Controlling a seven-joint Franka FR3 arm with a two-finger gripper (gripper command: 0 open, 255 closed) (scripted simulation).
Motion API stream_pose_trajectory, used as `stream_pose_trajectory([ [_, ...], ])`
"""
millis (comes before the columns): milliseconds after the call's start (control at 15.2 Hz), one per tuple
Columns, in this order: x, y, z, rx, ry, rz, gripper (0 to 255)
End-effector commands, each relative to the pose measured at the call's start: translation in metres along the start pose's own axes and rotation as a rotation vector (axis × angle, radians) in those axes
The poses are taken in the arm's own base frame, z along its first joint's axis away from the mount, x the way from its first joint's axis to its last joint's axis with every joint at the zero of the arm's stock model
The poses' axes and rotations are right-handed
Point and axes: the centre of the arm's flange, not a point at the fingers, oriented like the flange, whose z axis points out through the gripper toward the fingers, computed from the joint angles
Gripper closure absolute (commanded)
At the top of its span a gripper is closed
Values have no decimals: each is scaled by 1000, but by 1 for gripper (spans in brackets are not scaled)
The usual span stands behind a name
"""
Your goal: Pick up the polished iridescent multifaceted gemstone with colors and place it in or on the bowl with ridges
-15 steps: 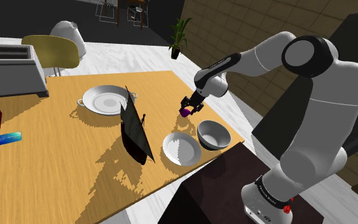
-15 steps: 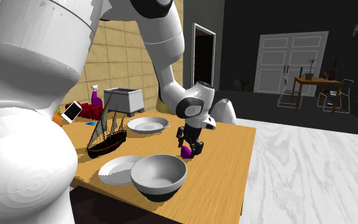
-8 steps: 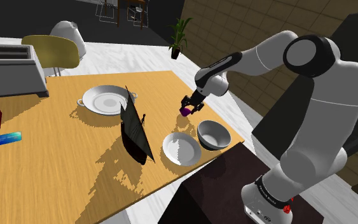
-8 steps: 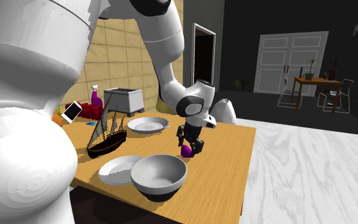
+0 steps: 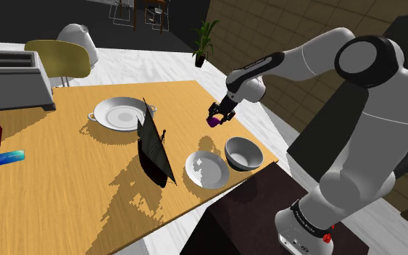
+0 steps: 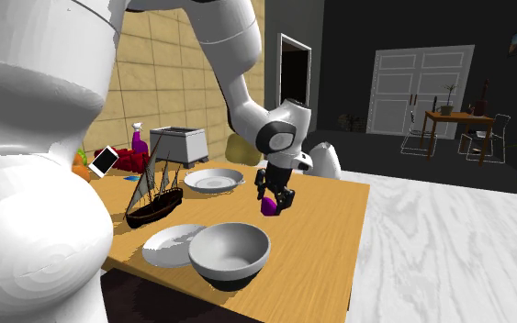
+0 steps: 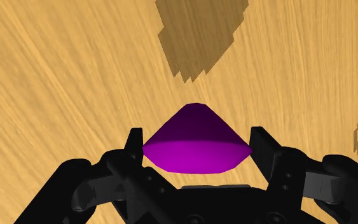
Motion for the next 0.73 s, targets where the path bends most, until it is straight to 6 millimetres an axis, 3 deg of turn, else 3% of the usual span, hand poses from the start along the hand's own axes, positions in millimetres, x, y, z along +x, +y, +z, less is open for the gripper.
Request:
stream_pose_trajectory([
  [0,0,-3,-10,0,0,0,255],
  [660,0,-19,-60,0,0,0,255],
])
